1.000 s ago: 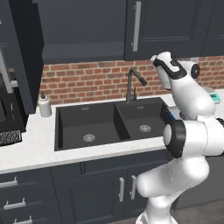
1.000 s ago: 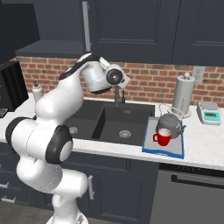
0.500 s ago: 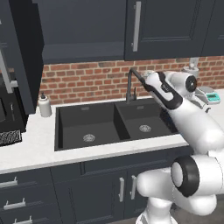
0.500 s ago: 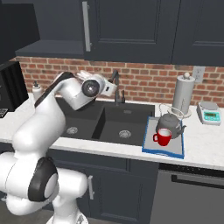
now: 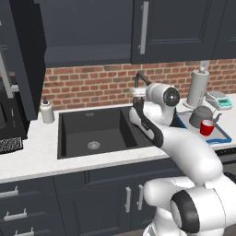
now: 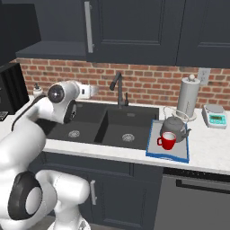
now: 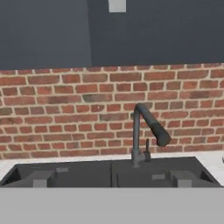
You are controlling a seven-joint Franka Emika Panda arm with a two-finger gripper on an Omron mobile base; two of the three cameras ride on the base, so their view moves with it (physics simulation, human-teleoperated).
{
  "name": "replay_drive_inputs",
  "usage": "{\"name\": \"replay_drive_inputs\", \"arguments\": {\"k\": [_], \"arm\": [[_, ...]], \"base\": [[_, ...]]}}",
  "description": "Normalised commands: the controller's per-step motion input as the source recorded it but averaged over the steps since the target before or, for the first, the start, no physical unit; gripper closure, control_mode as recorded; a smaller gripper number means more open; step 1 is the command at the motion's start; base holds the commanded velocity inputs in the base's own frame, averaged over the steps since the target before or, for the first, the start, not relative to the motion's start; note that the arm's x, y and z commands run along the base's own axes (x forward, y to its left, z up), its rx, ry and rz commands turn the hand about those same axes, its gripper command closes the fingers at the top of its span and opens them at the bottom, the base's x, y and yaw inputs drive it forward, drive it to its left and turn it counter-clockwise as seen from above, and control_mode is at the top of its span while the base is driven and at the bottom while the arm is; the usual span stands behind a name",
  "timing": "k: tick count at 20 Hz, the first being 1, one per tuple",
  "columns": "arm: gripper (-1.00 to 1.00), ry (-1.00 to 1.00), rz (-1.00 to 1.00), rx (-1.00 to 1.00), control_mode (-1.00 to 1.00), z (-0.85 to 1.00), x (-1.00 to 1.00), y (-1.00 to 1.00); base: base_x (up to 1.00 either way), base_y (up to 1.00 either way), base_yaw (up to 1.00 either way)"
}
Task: Pick the kettle from the counter and place it on the tray. Then pick the mug from the cabinet and place it on the tray. Then close the cabinet doors.
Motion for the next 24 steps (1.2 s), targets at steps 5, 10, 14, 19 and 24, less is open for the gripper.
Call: {"name": "replay_drive_inputs", "arguments": {"k": [5, 10, 14, 19, 24], "arm": [[-1.00, 0.01, 0.00, -0.44, -1.00, 0.00, -0.17, 0.79], [-1.00, 0.00, 0.00, -0.42, -1.00, 0.00, -0.25, 0.72], [-1.00, -0.05, -0.03, -0.36, -1.00, 0.03, -0.43, 0.57], [-1.00, -0.17, -0.05, -0.28, -1.00, 0.27, -0.65, 0.49], [-1.00, -0.11, -0.09, -0.20, -1.00, 0.37, -0.65, 0.56]], "base": [[0.00, 0.00, 0.00], [0.00, 0.00, 0.00], [0.00, 0.00, 0.00], [0.00, 0.00, 0.00], [0.00, 0.00, 0.00]]}}
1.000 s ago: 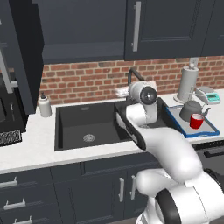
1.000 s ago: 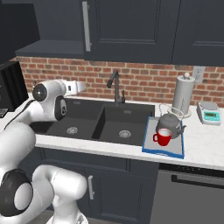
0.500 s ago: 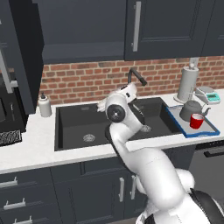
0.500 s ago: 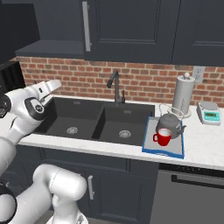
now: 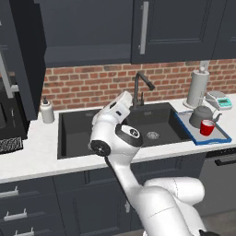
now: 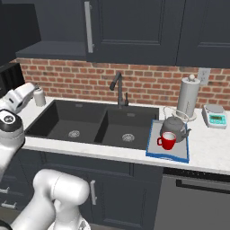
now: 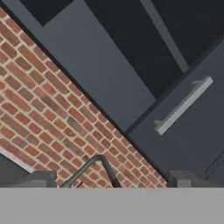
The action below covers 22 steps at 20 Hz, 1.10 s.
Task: Pick the kettle from the counter and place it on the tray. Then pick the mug from the cabinet and place it on the tray. Then close the cabinet doors.
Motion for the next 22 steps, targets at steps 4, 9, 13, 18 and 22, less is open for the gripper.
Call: {"name": "replay_drive_inputs", "arguments": {"k": [4, 9, 13, 18, 22], "arm": [[-1.00, -0.04, -0.09, -0.18, -1.00, 0.20, -0.54, 0.73], [-1.00, -0.01, -0.08, -0.16, -1.00, 0.05, -0.24, 0.93], [-1.00, 0.00, -0.08, -0.16, -1.00, 0.00, -0.08, 0.93], [-1.00, 0.00, -0.06, -0.15, -1.00, 0.00, 0.00, 0.81], [-1.00, 0.00, -0.07, -0.12, -1.00, 0.00, 0.00, 0.76]], "base": [[0.00, 0.00, 0.00], [0.00, 0.00, 0.00], [0.00, 0.00, 0.00], [0.00, 0.00, 0.00], [0.00, 0.00, 0.00]]}}
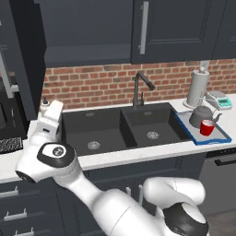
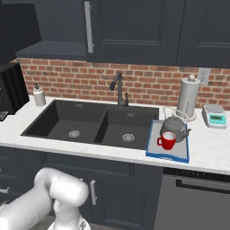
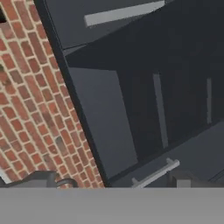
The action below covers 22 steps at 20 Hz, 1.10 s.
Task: Pick the kettle from the counter and place it on the tray. Then pick the mug from the cabinet and place it on the tray. Then close the cabinet doors.
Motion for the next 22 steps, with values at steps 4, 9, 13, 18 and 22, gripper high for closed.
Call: {"name": "replay_drive_inputs", "arguments": {"k": [4, 9, 13, 18, 22], "arm": [[-1.00, 0.00, -0.07, -0.10, -1.00, 0.03, 0.00, 0.69], [-1.00, 0.00, -0.08, -0.07, -1.00, 0.35, -0.04, 0.51], [-1.00, 0.00, -0.09, -0.05, -1.00, 0.25, -0.04, 0.31], [-1.00, -0.02, 0.00, 0.00, -1.00, -0.16, -0.09, 0.00], [-1.00, 0.00, -0.01, -0.03, -1.00, -0.32, -0.03, 0.11]], "base": [[0.00, 0.00, 0.00], [0.00, 0.00, 0.00], [0.00, 0.00, 0.00], [0.00, 0.00, 0.00], [0.00, 0.00, 0.00]]}}
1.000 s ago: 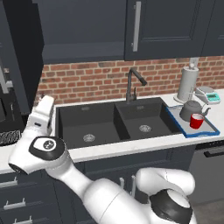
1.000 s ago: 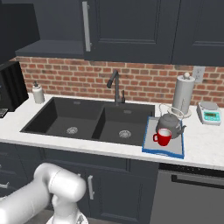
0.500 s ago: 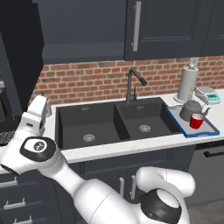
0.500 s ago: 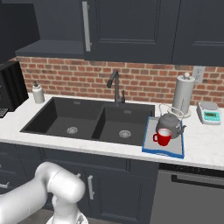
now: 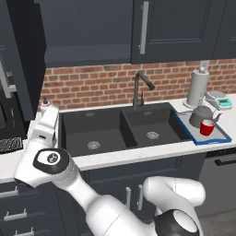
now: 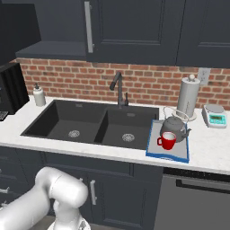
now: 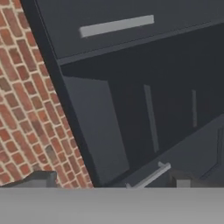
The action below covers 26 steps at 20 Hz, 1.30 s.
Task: Pick the kettle from the counter and place it on the tray. Then pick the mug from the cabinet and place it on the tray. Then close the cabinet doors.
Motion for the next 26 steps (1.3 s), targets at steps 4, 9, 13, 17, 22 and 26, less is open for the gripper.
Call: {"name": "replay_drive_inputs", "arguments": {"k": [4, 9, 13, 17, 22, 26], "arm": [[-1.00, 0.00, -0.05, -0.07, -1.00, -0.23, 0.00, 0.43], [-1.00, 0.01, -0.09, -0.08, -1.00, -0.19, 0.04, 0.74], [-1.00, 0.01, -0.09, -0.10, -1.00, -0.16, 0.10, 0.92], [-1.00, 0.00, -0.11, -0.07, -1.00, 0.08, 0.01, 0.79], [-1.00, 0.00, -0.13, -0.04, -1.00, 0.55, -0.05, 0.43], [-1.00, 0.00, -0.11, 0.00, -1.00, 0.58, 0.00, 0.10]], "base": [[0.00, 0.00, 0.00], [0.00, 0.00, 0.00], [0.00, 0.00, 0.00], [0.00, 0.00, 0.00], [0.00, 0.00, 0.00], [0.00, 0.00, 0.00]]}}
